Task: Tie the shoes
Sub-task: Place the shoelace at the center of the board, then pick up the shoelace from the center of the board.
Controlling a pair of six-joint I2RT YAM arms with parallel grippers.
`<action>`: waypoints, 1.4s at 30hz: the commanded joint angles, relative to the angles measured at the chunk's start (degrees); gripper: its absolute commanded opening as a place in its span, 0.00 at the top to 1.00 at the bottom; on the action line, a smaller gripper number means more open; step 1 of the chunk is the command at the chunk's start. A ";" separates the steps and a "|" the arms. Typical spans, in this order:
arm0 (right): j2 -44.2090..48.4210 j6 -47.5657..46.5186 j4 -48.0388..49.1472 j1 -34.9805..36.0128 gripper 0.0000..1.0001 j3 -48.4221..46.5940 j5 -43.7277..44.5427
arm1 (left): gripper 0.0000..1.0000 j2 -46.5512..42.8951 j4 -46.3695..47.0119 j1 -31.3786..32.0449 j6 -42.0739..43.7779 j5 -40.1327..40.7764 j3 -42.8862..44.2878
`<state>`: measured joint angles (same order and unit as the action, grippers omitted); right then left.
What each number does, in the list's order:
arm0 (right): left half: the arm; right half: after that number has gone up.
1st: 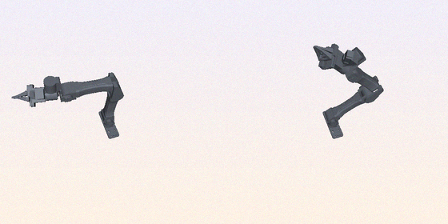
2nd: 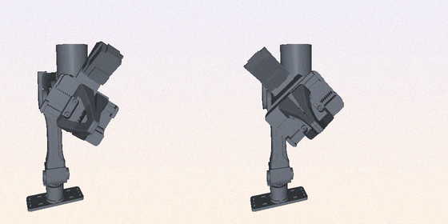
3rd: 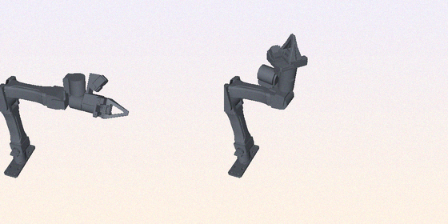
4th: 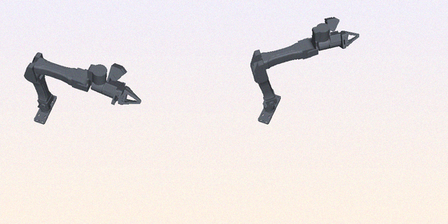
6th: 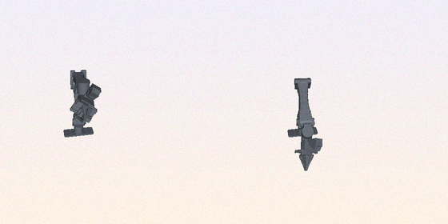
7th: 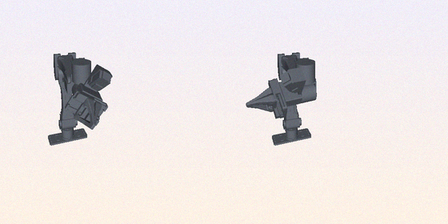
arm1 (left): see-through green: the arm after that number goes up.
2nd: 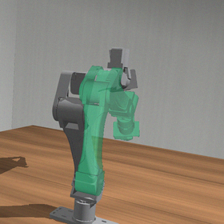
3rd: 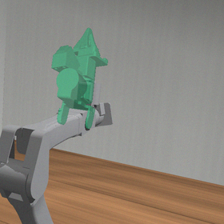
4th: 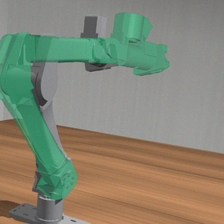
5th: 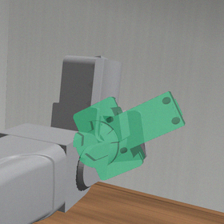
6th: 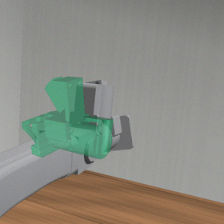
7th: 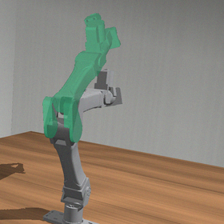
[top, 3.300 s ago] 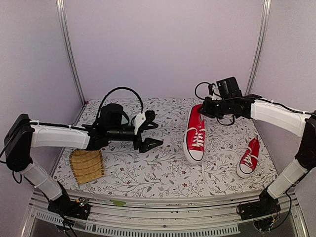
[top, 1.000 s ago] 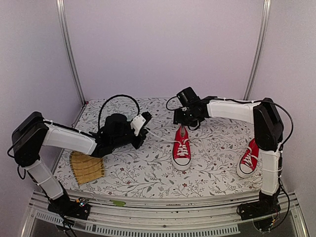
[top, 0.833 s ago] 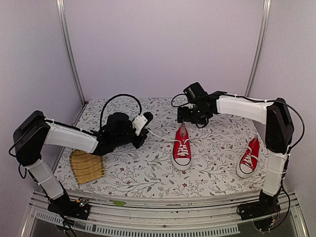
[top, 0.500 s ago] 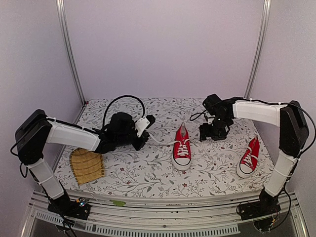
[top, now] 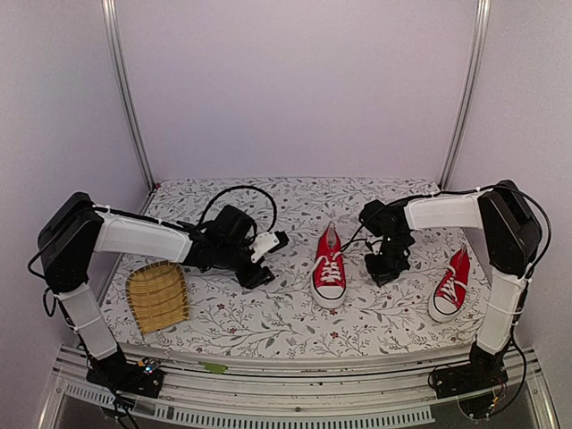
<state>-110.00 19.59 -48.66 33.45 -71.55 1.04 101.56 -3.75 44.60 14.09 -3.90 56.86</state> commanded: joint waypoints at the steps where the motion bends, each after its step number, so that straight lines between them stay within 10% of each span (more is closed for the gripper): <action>1: -1.31 -0.80 -1.03 0.47 0.99 1.85 1.58 | 0.32 -0.47 -19.88 -0.22 4.87 -4.60 3.38; 12: 11.21 -3.31 -7.28 -2.13 0.99 -1.48 -0.55 | 0.30 7.99 -17.64 -1.79 10.07 4.50 9.68; 23: 16.13 -5.07 -7.21 -3.82 0.99 -2.37 -6.46 | 0.31 15.03 -19.28 -5.83 27.80 -7.43 17.35; 29: 19.41 -4.83 -7.28 -5.87 0.99 -4.26 -7.79 | 0.48 20.47 -25.30 -5.77 29.71 -8.80 21.25; 33: 21.67 -4.65 -7.38 -7.36 0.99 -5.50 -9.79 | 1.00 19.19 -24.42 -5.58 29.71 -9.37 20.58; 42: 25.45 -6.44 -3.74 -9.27 0.99 -7.20 -19.36 | 1.00 -2.95 5.39 -3.89 19.49 -9.16 5.73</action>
<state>-86.65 15.07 -55.31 24.32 -77.36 -10.96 109.82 -14.44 39.16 36.73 -12.19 67.92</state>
